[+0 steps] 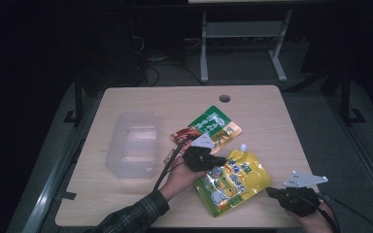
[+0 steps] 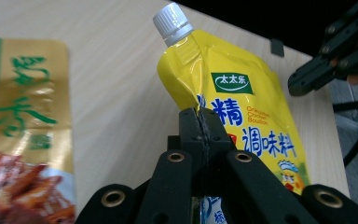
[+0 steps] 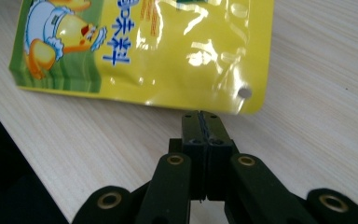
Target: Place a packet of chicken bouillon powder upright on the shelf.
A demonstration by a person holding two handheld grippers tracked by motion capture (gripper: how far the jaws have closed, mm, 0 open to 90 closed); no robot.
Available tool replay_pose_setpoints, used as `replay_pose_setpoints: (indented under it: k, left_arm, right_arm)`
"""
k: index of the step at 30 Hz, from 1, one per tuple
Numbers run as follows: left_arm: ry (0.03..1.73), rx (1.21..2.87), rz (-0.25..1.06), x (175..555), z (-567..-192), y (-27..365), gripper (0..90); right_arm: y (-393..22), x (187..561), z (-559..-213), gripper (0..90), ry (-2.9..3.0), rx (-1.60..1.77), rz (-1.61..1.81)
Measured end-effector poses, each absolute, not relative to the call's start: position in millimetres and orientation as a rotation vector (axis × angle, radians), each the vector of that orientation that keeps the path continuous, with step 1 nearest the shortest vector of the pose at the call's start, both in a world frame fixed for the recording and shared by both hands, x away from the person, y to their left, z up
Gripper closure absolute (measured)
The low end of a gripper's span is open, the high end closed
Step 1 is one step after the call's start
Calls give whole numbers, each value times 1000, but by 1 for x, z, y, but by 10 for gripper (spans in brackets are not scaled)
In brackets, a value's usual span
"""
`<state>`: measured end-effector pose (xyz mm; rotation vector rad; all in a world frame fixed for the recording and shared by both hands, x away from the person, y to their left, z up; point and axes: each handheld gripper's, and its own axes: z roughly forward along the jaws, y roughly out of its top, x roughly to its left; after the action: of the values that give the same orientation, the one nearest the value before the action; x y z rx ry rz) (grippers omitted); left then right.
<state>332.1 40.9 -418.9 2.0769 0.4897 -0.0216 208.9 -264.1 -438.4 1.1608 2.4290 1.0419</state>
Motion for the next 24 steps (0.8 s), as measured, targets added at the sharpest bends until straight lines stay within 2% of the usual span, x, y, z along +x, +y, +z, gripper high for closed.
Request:
replay_pose_setpoints:
  k: [3,6,9,15,20,24]
  left_arm:
    - [490,2041,-4,332,-412,48,899]
    - [500,2000,26,332,-405,55,899]
    - [503,1969,51,331,-399,63,899]
    - [519,1910,84,329,-389,78,899]
    - [531,1882,101,326,-383,87,900]
    - [542,1856,110,322,-379,94,900]
  right_arm:
    - [-263,211,-438,874,2433,1162,1052]
    - [-262,214,-437,822,2437,1153,1077]
    - [-262,217,-435,720,2444,1151,1123]
    - [-260,231,-431,417,2427,1144,1254]
    - [-254,249,-427,301,2410,1100,1347]
    - [-246,267,-425,248,2403,1075,1428]
